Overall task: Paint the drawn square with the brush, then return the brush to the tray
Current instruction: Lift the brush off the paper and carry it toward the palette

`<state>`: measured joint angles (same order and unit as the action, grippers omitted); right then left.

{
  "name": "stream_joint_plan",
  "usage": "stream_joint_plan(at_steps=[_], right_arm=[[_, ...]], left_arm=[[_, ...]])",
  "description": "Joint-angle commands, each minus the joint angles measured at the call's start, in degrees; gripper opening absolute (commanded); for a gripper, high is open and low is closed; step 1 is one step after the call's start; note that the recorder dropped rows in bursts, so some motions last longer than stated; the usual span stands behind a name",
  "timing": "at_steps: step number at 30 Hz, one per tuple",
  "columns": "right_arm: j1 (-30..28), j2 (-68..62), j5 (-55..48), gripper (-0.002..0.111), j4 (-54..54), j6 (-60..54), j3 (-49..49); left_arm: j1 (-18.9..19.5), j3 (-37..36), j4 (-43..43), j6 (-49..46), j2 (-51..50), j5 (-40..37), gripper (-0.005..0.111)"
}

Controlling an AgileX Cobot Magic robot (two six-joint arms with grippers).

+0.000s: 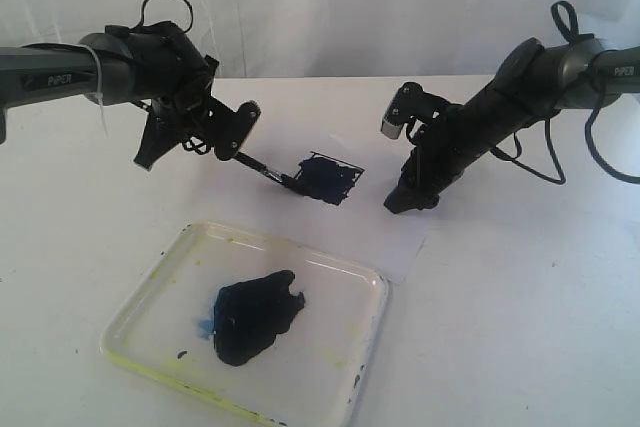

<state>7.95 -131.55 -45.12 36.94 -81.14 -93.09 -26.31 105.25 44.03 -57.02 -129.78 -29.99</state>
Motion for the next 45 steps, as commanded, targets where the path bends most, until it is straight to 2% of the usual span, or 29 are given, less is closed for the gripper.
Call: stream_joint_plan(at_steps=[1, 18, 24, 27, 38, 45], right_arm=[[-0.3, -2.4, 0.7, 0.070, -5.6, 0.3, 1.2], [-0.3, -2.4, 0.7, 0.070, -5.6, 0.3, 1.2], [-0.3, -2.4, 0.7, 0.070, -5.6, 0.3, 1.2], [-0.3, -2.4, 0.7, 0.070, -5.6, 0.3, 1.2], [-0.3, -2.4, 1.0, 0.070, -5.5, 1.3, 1.2], [-0.3, -2.4, 1.1, 0.070, -5.5, 1.3, 1.2]], left_arm=[[1.1, 0.0, 0.0, -0.2, 0.4, -1.3, 0.000], [1.6, 0.0, -0.1, 1.5, 0.4, 2.9, 0.000], [3.0, 0.0, -0.4, 7.4, 0.3, 14.0, 0.000], [3.6, 0.1, -0.4, 7.1, -0.5, 14.2, 0.000], [3.4, 0.2, -0.9, 7.5, -2.8, 24.5, 0.000], [3.2, 0.2, -1.2, 9.1, -2.7, 24.5, 0.000]])
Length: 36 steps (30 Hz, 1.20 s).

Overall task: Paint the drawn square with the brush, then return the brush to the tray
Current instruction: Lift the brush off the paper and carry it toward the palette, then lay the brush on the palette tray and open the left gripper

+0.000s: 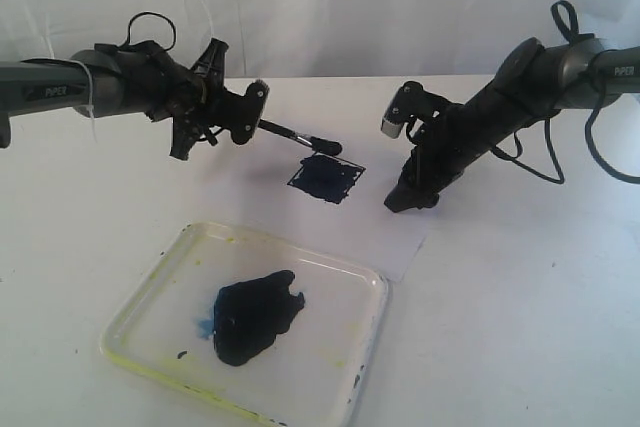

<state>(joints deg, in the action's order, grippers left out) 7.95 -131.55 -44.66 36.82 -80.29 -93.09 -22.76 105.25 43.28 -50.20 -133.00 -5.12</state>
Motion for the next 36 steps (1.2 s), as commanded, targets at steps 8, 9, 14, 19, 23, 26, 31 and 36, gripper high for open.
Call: stream_joint_plan(at_steps=[8, 9, 14, 19, 23, 26, 31, 36], right_arm=[[-0.3, -2.4, 0.6, 0.070, -5.4, 0.4, 1.2], [-0.3, -2.4, 0.6, 0.070, -5.4, 0.4, 1.2], [-0.3, -2.4, 0.6, 0.070, -5.4, 0.9, 1.2], [-0.3, -2.4, 1.5, 0.070, -5.4, 1.0, 1.2], [-0.3, -2.4, 1.6, 0.070, -5.4, 1.1, 1.2], [-0.3, -2.4, 2.8, 0.070, -5.4, 1.0, 1.2], [-0.3, -2.4, 4.0, 0.070, -5.4, 1.0, 1.2], [-0.3, -2.4, 4.0, 0.070, -5.4, 1.0, 1.2]], left_arm=[[-0.4, -3.4, -1.5, 3.7, 5.5, -7.5, 0.000], [-0.4, -5.1, -1.5, 3.7, 6.5, -7.2, 0.000], [-0.4, -14.9, -2.0, 3.7, 13.9, -6.1, 0.000], [-0.2, -24.9, -2.1, 5.8, 21.7, -6.5, 0.000], [-0.2, -32.2, -2.7, 6.8, 29.2, -7.5, 0.000], [-0.2, -36.6, -4.7, 7.4, 33.7, -8.6, 0.000], [-0.4, -42.2, -12.7, 6.3, 38.6, -15.2, 0.000], [-0.4, -48.6, -18.8, -1.6, 41.3, -21.8, 0.000]])
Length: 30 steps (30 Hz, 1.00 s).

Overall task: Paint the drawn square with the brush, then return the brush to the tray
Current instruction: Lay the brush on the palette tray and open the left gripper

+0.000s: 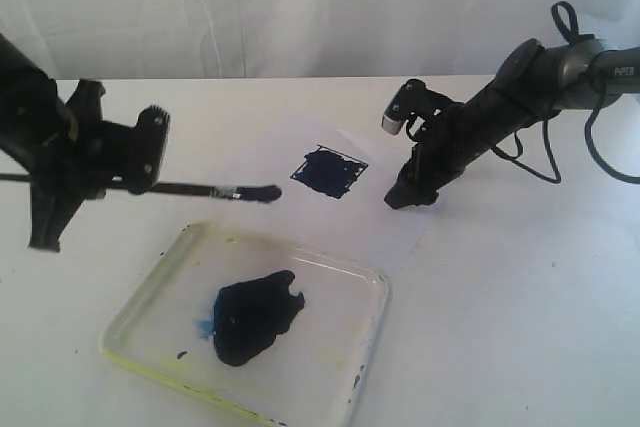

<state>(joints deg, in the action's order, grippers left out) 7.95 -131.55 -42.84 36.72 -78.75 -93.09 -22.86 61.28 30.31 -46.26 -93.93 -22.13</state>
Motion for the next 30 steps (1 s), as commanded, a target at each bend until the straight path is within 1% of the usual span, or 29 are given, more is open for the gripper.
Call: stream_joint_plan(at_steps=[1, 4, 6, 9, 11, 14, 22, 27, 30], right_arm=[[-0.3, -2.4, 2.2, 0.070, -5.3, -0.5, 1.2], [-0.3, -2.4, 2.2, 0.070, -5.3, -0.5, 1.2], [-0.3, -2.4, 2.2, 0.070, -5.3, -0.5, 1.2], [-0.3, -2.4, 2.0, 0.070, -5.3, -0.5, 1.2], [-0.3, -2.4, 2.0, 0.070, -5.3, -0.5, 1.2], [-0.3, -2.4, 2.2, 0.070, -5.3, -0.5, 1.2], [-0.3, -2.4, 1.9, 0.070, -5.3, -0.5, 1.2], [-0.3, -2.4, 2.0, 0.070, -5.3, -0.5, 1.2], [-0.3, -2.4, 2.1, 0.070, -5.3, -0.5, 1.2]], left_arm=[[-0.3, -5.8, -6.7, -6.7, 2.6, -4.8, 0.000], [-1.1, -9.1, -7.4, -9.8, 3.3, -4.0, 0.000], [-1.2, -10.8, -7.6, -10.5, 3.3, -1.0, 0.000], [-1.2, -12.2, -5.1, -10.9, 3.3, 0.8, 0.000], [-1.0, -12.7, -3.6, -10.9, 3.0, 0.1, 0.000], [-1.0, -13.0, -3.4, -10.9, 2.1, 0.3, 0.000], [-0.1, -13.5, -2.4, -10.9, -3.1, 3.9, 0.000], [0.2, -13.5, -2.2, -10.9, -3.7, 5.9, 0.000], [0.2, -13.5, -0.3, -10.9, -3.7, 5.9, 0.001]])
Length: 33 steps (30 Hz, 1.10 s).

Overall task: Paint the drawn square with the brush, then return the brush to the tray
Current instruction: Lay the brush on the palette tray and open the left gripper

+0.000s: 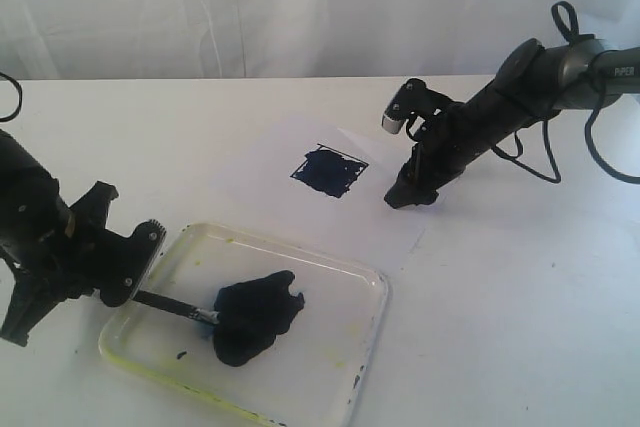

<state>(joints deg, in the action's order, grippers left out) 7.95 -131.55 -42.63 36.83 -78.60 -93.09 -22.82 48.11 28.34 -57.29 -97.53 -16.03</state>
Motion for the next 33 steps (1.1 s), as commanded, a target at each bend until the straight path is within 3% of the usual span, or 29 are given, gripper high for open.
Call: stream_joint_plan(at_steps=[1, 9, 12, 19, 33], right_arm=[[-0.3, -2.4, 1.9, 0.070, -5.4, -0.7, 1.2], [-0.3, -2.4, 2.0, 0.070, -5.4, -0.7, 1.2], [-0.3, -2.4, 2.0, 0.070, -5.4, -0.7, 1.2], [-0.3, -2.2, 2.0, 0.070, -5.4, -0.6, 1.2], [-0.3, 4.2, 2.1, 0.070, -5.4, 2.4, 1.2]], left_arm=[[0.2, -0.3, 1.9, 0.1, -0.1, -0.2, 0.004], [0.2, -0.3, 1.9, 0.5, -0.1, 1.2, 0.052], [0.2, -0.3, 1.9, 2.0, -0.1, 3.2, 0.061], [0.2, -0.3, 1.7, 2.5, 3.2, 4.6, 0.063], [0.2, -0.3, 1.7, 14.5, 10.2, 9.0, 0.063]])
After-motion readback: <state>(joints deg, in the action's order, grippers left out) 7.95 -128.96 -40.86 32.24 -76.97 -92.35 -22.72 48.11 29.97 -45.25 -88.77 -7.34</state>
